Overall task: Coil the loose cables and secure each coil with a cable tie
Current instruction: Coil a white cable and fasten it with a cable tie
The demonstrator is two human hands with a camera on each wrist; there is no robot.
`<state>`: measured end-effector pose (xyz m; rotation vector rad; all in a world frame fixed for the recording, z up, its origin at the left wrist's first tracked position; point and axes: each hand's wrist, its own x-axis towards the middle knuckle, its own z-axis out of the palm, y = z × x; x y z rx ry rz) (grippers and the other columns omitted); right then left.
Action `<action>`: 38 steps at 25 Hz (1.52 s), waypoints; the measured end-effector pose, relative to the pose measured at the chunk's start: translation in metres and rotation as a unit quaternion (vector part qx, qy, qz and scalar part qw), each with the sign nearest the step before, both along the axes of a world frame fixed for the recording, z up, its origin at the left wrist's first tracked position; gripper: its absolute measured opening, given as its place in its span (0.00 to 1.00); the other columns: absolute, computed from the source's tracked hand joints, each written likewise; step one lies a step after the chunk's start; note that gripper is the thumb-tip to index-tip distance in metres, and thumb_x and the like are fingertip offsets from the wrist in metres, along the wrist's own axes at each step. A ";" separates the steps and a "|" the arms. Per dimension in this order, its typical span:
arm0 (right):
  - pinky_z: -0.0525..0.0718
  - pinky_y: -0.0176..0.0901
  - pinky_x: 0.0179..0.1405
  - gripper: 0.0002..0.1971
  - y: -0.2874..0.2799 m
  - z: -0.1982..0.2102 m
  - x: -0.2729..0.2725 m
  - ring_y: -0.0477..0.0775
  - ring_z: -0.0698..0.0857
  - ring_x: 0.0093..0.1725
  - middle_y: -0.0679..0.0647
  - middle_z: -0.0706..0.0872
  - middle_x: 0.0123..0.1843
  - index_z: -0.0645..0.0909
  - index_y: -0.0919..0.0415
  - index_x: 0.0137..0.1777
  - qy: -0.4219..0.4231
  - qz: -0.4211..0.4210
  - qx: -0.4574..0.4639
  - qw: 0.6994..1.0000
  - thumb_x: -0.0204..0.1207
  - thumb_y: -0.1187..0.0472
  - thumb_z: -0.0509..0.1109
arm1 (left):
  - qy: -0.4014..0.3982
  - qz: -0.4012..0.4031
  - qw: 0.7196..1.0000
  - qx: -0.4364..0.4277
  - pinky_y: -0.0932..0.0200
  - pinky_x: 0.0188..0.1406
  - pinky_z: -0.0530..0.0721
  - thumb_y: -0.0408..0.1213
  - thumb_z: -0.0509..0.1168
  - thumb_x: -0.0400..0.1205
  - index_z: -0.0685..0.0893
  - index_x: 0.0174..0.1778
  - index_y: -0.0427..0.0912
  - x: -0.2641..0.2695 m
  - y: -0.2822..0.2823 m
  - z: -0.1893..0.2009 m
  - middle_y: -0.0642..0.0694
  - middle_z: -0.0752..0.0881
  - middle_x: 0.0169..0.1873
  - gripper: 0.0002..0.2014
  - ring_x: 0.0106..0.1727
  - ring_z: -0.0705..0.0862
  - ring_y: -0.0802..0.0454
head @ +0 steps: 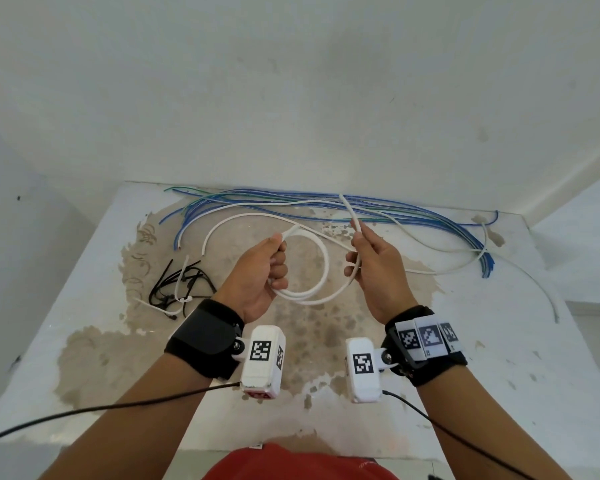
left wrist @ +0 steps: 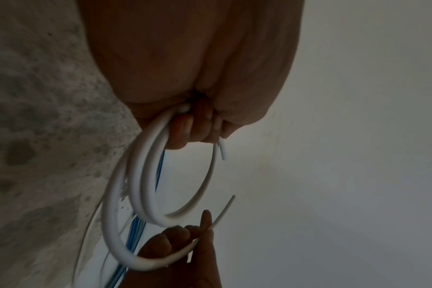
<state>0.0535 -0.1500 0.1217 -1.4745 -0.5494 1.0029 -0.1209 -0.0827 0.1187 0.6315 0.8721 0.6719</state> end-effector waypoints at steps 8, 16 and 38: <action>0.77 0.36 0.33 0.14 -0.005 0.007 0.009 0.45 0.74 0.29 0.45 0.81 0.36 0.88 0.42 0.64 -0.065 0.042 -0.014 0.997 0.86 0.60 0.68 | 0.075 -0.083 0.993 0.042 0.68 0.17 0.56 0.43 0.55 0.91 0.74 0.39 0.46 0.010 -0.001 0.005 0.55 0.62 0.24 0.14 0.21 0.56 0.60; 0.79 0.40 0.37 0.07 -0.008 0.003 0.009 0.41 0.80 0.31 0.50 0.87 0.44 0.89 0.53 0.57 -0.054 0.072 -0.015 0.996 0.86 0.60 0.69 | 0.140 -0.167 0.973 0.081 0.68 0.17 0.54 0.43 0.57 0.90 0.75 0.39 0.45 0.026 -0.006 0.016 0.56 0.63 0.22 0.14 0.21 0.56 0.61; 0.71 0.38 0.24 0.11 -0.014 -0.003 -0.021 0.47 0.73 0.26 0.49 0.82 0.40 0.87 0.58 0.57 -0.019 0.093 -0.003 0.995 0.89 0.59 0.63 | 0.073 -0.162 0.983 -0.037 0.67 0.16 0.60 0.43 0.53 0.90 0.79 0.42 0.41 0.018 -0.005 0.016 0.54 0.64 0.23 0.16 0.19 0.60 0.61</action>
